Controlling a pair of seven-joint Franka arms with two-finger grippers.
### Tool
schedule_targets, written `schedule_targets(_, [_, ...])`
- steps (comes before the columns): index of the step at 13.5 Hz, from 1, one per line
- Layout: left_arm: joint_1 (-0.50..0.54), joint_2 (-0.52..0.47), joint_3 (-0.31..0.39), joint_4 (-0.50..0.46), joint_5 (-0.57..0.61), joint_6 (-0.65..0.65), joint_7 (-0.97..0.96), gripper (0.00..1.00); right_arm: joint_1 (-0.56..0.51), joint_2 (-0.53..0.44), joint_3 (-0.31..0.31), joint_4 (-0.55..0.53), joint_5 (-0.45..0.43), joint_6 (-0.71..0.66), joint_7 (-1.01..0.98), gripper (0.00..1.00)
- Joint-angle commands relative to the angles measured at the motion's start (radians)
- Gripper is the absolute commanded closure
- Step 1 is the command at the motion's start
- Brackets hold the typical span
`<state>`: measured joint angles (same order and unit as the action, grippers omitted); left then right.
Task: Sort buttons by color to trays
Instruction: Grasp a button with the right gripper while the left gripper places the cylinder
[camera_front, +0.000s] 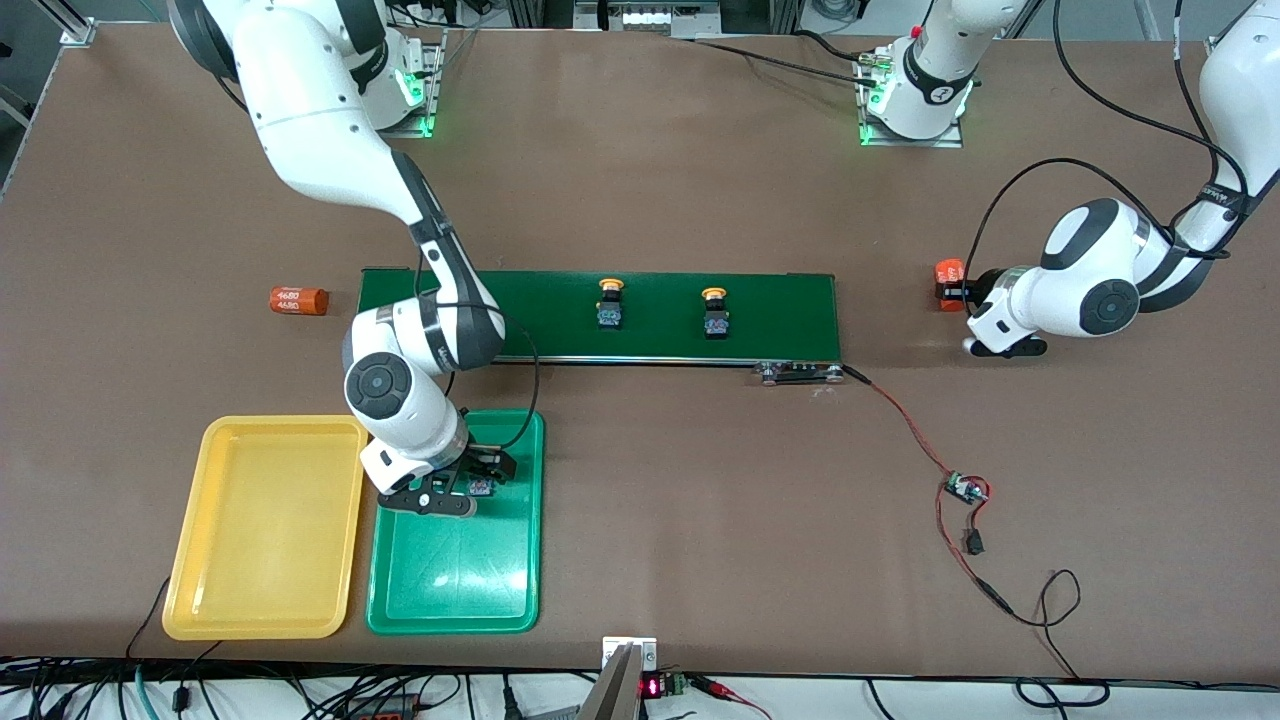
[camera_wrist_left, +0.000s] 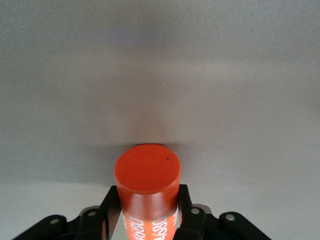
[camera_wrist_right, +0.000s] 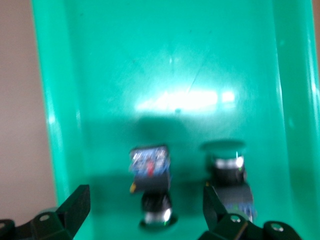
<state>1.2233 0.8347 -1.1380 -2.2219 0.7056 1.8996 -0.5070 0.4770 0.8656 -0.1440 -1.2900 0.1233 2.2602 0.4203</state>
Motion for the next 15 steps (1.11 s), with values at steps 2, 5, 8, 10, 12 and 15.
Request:
schedule_targets(2, [-0.007, -0.011, -0.076, 0.043, 0.012, -0.06, 0.015, 0.77, 0.052, -0.138, 0.008, -0.048, 0.013, -0.198, 0.107, 0.0])
schedule_targets(5, [-0.08, -0.011, -0.176, 0.161, 0.009, -0.19, 0.013, 0.75, 0.1, -0.229, 0.007, -0.124, 0.012, -0.261, 0.169, 0.0])
schedule_targets(8, [-0.217, -0.009, -0.213, 0.252, -0.004, -0.244, 0.102, 0.75, 0.156, -0.347, 0.008, -0.302, 0.013, -0.254, 0.199, 0.0])
schedule_targets(10, [-0.287, -0.003, -0.213, 0.295, -0.006, -0.235, 0.218, 0.75, 0.176, -0.431, 0.008, -0.401, 0.013, -0.246, 0.212, 0.0])
schedule_targets(12, [-0.356, -0.002, -0.212, 0.321, -0.006, -0.234, 0.303, 0.75, 0.213, -0.493, 0.008, -0.478, 0.013, -0.245, 0.228, 0.0])
schedule_targets(15, [-0.453, 0.0, -0.203, 0.318, -0.006, -0.177, 0.387, 0.76, 0.282, -0.493, 0.008, -0.497, 0.013, -0.237, 0.304, 0.0])
